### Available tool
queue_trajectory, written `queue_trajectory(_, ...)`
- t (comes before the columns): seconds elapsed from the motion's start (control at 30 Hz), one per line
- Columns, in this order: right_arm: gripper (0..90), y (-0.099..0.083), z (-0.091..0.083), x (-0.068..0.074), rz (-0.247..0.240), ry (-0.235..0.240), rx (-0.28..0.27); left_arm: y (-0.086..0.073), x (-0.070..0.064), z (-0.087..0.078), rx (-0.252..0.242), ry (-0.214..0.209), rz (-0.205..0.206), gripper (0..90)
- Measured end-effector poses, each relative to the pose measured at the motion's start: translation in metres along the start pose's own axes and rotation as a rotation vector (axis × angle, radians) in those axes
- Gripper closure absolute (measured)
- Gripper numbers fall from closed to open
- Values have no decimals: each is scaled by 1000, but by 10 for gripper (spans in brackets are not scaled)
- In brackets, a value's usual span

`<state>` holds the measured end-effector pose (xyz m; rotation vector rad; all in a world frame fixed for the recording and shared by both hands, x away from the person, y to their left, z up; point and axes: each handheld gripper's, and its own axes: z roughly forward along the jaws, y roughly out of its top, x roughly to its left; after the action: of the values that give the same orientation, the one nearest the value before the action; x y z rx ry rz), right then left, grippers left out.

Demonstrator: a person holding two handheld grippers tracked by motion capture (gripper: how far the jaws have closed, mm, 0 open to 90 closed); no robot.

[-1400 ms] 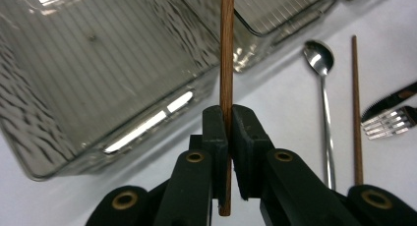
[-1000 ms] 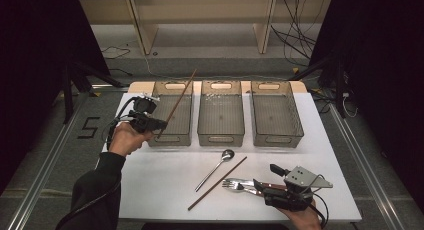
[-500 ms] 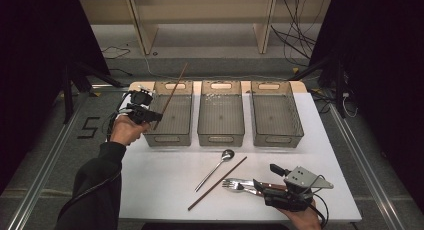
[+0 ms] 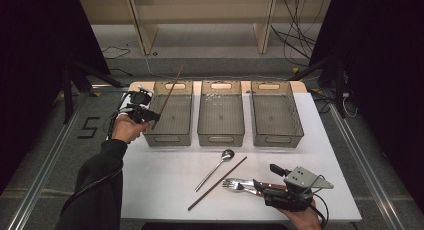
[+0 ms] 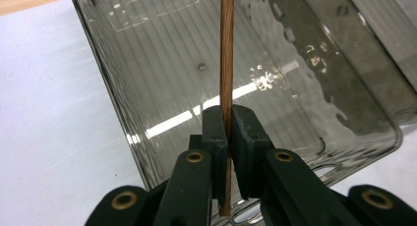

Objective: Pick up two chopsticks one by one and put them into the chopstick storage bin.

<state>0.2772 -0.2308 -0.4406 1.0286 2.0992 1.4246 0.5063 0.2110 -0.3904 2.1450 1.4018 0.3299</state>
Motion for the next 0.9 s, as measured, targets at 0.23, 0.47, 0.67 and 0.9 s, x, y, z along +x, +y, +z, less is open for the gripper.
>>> queue_trajectory(0.23,247,0,0,0,-1,2,-1,-5,4,7,30,9,-12,843)
queue_trajectory(0.47,247,0,0,0,0,2,-1,-9,6,12,64,15,-27,841)
queue_trajectory(0.67,247,0,0,0,2,4,-1,-9,8,12,60,40,-71,775)
queue_trajectory(0.9,247,0,0,0,4,4,-1,-10,5,2,18,25,-81,529)
